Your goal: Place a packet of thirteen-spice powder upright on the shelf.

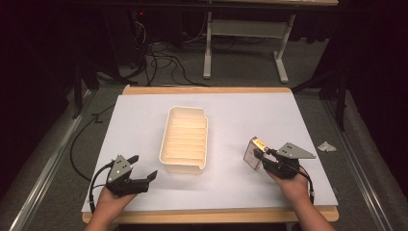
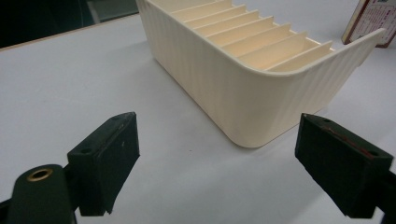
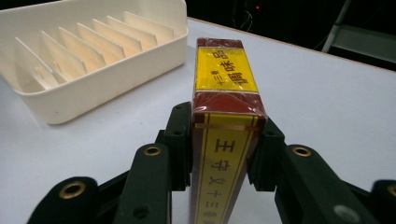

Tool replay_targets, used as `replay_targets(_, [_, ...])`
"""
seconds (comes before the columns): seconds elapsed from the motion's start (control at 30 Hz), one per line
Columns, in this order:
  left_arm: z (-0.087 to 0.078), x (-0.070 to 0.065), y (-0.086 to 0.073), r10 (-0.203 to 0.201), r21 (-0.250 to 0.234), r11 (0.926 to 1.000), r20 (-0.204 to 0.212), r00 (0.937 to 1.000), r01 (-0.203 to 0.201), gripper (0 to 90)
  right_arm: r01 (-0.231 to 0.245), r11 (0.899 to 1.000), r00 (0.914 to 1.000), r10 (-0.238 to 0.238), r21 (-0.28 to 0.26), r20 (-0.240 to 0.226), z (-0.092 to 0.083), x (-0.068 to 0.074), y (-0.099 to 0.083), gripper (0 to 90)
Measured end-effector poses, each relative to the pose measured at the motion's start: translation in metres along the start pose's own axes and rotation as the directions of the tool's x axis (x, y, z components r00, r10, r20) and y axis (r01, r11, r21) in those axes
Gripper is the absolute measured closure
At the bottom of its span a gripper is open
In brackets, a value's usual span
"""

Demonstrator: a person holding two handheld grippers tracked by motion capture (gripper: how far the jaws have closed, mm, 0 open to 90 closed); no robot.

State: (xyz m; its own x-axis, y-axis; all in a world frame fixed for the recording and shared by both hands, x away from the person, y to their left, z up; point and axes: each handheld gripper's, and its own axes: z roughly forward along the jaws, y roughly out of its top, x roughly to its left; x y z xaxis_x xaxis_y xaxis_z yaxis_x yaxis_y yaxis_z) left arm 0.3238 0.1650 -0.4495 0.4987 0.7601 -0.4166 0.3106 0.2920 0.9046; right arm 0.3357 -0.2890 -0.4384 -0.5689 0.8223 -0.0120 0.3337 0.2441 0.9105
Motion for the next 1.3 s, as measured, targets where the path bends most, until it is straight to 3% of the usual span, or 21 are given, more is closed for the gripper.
replay_targets(0.5, [0.001,0.000,-0.001,0.001,0.005,1.0000,0.002,1.0000,-0.001,14.7,-0.035,0.999,0.9991,0.036,0.025,-0.024,0.001,-0.003,0.003,68.2])
replay_targets(0.83, [0.001,0.000,-0.001,0.001,0.008,1.0000,0.003,1.0000,-0.001,14.8,-0.007,0.999,0.9992,0.008,0.034,-0.038,0.001,-0.004,0.005,68.3])
replay_targets(0.87, [0.001,0.000,-0.001,-0.001,0.006,1.0000,0.002,1.0000,0.001,14.8,0.017,0.999,0.9989,-0.016,0.028,-0.044,0.001,-0.003,0.005,68.3])
replay_targets(0.97, [0.001,0.001,0.000,0.001,0.006,1.0000,0.001,1.0000,-0.001,14.8,0.030,1.000,0.9977,-0.029,0.010,-0.061,-0.001,-0.003,0.007,68.4])
replay_targets(1.3, [0.000,0.001,0.000,0.002,0.002,1.0000,-0.002,1.0000,-0.002,14.8,0.043,0.998,0.9863,-0.050,-0.050,-0.157,-0.003,-0.008,0.023,68.4])
